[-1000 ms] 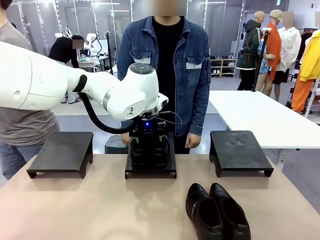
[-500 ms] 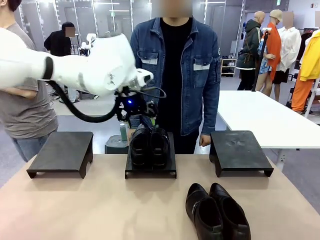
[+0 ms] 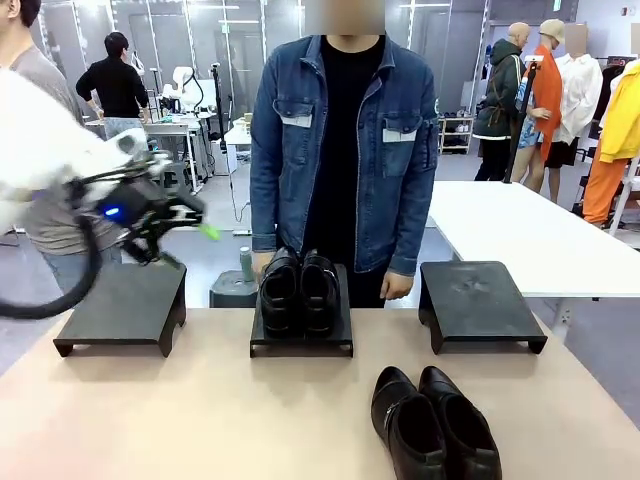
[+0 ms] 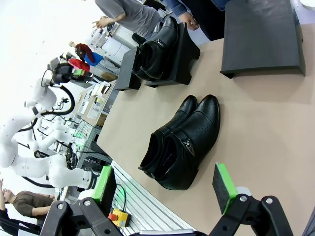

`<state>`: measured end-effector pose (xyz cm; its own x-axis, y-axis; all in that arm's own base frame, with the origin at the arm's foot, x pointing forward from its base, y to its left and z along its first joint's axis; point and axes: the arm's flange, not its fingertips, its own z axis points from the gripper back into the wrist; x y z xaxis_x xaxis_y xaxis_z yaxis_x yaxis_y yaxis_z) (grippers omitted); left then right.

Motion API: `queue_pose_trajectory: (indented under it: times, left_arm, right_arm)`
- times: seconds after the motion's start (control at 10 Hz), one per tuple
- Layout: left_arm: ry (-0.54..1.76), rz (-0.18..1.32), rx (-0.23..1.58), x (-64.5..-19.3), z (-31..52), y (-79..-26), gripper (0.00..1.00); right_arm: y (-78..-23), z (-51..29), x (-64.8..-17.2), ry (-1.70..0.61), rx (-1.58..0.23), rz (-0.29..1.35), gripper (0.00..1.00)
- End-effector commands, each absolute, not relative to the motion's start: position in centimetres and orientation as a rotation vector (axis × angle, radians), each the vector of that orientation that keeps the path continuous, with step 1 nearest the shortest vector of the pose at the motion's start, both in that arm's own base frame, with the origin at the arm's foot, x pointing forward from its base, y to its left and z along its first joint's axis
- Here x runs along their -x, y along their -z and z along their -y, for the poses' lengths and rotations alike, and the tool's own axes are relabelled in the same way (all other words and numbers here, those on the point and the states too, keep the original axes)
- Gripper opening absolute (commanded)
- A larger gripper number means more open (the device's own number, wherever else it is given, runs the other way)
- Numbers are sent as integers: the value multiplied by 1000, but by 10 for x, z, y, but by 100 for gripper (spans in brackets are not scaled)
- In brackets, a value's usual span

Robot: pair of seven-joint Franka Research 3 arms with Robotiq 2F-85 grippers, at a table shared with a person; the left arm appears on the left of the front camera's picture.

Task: Place the shoes on the stand as instructed by the person.
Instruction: Pick up another pair of Shoes and place it on the Shoes Stand indicated by the person.

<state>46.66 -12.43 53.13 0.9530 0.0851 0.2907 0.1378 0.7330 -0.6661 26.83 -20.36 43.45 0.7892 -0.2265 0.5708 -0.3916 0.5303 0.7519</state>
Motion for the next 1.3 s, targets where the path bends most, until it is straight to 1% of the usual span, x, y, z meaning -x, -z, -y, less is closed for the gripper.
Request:
queue_pose_trajectory:
  times: [0.0,0.2,0.4,0.5,0.6,0.9,1.2]
  left_arm:
    - [-3,294,960,-431,35,-500,100]
    - [-72,305,1156,-411,-44,-474,100]
    - [-107,310,1309,-392,-109,-440,100]
    - [-55,295,1379,-380,-130,-428,100]
    - [-17,281,1416,-370,-147,-415,100]
    - [-1,310,1515,-355,-173,-378,100]
    - [-37,308,1525,-370,-167,-382,100]
  right_arm:
    - [-435,206,-268,-121,-1033,707,100]
    - [-435,206,-268,-121,-1033,707,100]
    - [-435,206,-268,-121,-1033,707,100]
    - [-435,206,-268,-121,-1033,707,100]
    - [-435,206,-268,-121,-1033,707,100]
    - [-435,206,-268,-121,-1033,707,100]
    - [-435,206,-268,-121,-1033,707,100]
